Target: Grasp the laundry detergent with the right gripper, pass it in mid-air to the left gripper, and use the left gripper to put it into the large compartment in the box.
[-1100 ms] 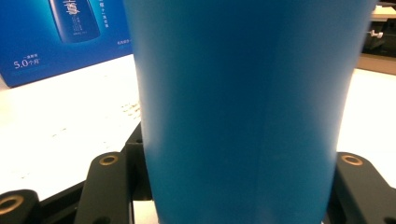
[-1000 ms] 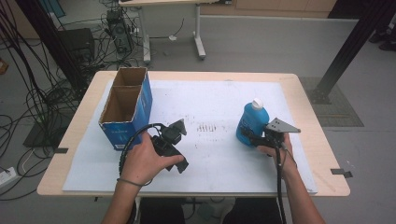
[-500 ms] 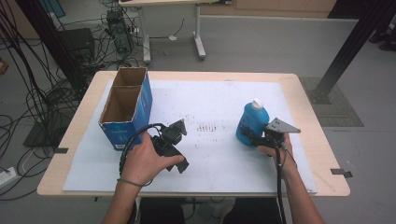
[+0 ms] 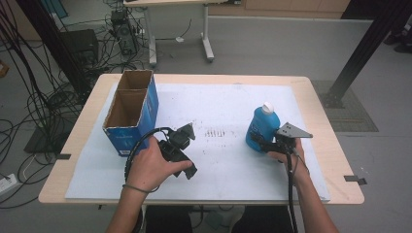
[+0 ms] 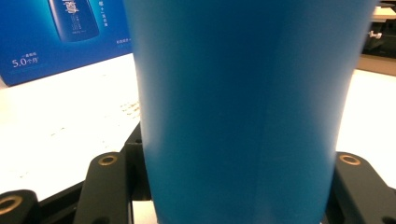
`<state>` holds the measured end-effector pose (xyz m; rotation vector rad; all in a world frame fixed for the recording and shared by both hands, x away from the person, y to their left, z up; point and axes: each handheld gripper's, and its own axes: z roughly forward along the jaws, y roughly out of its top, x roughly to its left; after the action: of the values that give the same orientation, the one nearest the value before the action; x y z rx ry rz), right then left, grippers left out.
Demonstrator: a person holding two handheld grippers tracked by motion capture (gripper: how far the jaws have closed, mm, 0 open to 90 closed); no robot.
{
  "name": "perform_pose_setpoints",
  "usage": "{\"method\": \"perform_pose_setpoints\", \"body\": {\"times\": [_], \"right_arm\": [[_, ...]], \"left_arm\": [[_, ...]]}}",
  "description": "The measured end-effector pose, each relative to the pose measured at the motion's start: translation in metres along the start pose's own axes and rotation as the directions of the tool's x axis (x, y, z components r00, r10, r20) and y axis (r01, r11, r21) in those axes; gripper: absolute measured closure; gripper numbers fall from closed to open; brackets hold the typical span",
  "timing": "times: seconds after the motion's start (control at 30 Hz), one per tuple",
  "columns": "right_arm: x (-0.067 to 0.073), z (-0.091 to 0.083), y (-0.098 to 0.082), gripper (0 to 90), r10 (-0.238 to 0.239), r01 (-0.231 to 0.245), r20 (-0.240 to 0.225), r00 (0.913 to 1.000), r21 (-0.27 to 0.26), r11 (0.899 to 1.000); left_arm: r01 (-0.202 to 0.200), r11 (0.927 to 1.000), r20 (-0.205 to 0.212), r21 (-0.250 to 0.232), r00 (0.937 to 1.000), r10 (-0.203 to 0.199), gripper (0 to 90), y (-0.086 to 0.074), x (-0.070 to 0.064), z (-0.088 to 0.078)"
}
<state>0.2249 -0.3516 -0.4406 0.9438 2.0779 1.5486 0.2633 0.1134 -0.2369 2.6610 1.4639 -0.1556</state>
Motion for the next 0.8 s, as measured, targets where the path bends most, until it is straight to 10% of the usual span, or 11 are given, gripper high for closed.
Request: {"method": "perform_pose_setpoints", "body": {"times": [0.8], "right_arm": [[-0.002, 0.0, 0.005, 42.0, -0.001, 0.001, -0.012, 0.9999, 0.012, 1.0]], "left_arm": [[-0.013, 0.9996, -0.02, -0.026, 0.9997, 0.012, 8.5, 0.0, 0.003, -0.016]]}}
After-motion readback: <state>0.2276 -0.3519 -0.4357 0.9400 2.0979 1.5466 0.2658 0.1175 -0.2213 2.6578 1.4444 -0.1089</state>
